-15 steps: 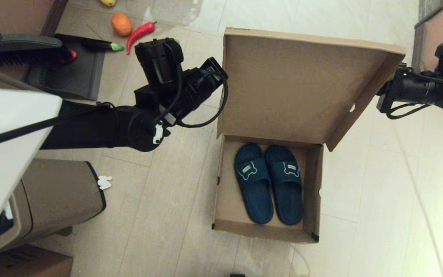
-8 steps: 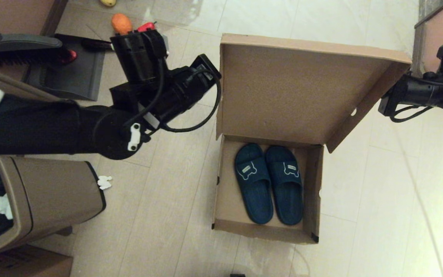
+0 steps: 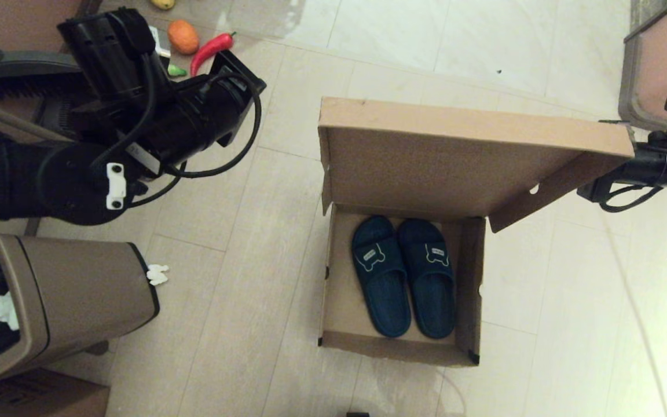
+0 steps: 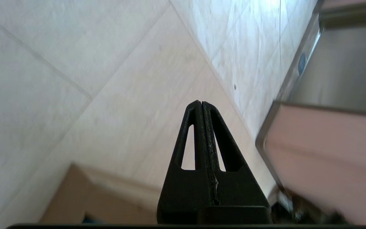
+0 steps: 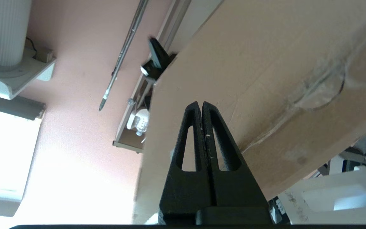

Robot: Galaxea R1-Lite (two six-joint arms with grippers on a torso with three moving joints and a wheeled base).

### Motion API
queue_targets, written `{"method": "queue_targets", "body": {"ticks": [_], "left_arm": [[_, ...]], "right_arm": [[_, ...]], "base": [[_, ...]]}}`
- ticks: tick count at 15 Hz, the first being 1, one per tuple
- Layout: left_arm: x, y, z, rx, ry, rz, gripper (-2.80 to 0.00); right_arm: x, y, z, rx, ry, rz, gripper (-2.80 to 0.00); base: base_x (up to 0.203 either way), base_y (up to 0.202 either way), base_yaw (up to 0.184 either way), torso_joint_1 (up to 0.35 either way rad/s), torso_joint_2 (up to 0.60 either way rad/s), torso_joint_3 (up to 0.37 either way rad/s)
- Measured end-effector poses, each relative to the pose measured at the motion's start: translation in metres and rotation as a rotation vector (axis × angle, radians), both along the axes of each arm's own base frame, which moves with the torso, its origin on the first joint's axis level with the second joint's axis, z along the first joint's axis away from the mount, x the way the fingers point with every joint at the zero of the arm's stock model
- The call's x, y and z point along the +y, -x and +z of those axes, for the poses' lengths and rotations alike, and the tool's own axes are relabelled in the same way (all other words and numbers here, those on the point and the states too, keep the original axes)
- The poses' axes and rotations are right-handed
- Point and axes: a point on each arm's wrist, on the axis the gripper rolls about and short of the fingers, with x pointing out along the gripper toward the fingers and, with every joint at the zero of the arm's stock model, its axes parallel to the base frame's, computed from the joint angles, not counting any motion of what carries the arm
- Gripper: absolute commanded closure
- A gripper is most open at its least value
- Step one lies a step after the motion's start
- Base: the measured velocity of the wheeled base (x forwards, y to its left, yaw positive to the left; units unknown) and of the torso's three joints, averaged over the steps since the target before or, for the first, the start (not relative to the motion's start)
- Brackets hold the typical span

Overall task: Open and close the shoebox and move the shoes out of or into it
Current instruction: Close the shoe box

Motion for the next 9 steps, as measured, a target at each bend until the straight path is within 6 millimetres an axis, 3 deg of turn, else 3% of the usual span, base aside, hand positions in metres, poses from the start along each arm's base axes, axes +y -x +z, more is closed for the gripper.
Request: {"method": "queue_targets", "body": {"ticks": [6, 7, 9], "left_arm": [[-0.025, -0.059, 0.014, -0.095, 0.018, -0.058, 0.0], [-0.035, -0.066, 0.008, -0.09, 0.004, -0.094, 0.0], [-0.075, -0.071, -0.022, -0.03, -0.038, -0.202, 0.0]], "right_arm": [[0.006, 0.042, -0.028, 0.071, -0.019, -0.014, 0.0], [0.005, 0.05, -0.034, 0.083, -0.023, -0.024, 0.0], [0.006, 0.069, -0.047, 0.098, -0.028, -0.042, 0.0]], "base": [[0.0, 0.0, 0.0, 0.0, 0.0, 0.0], [0.0, 0.0, 0.0, 0.0, 0.0, 0.0], [0.0, 0.0, 0.0, 0.0, 0.0, 0.0]]}}
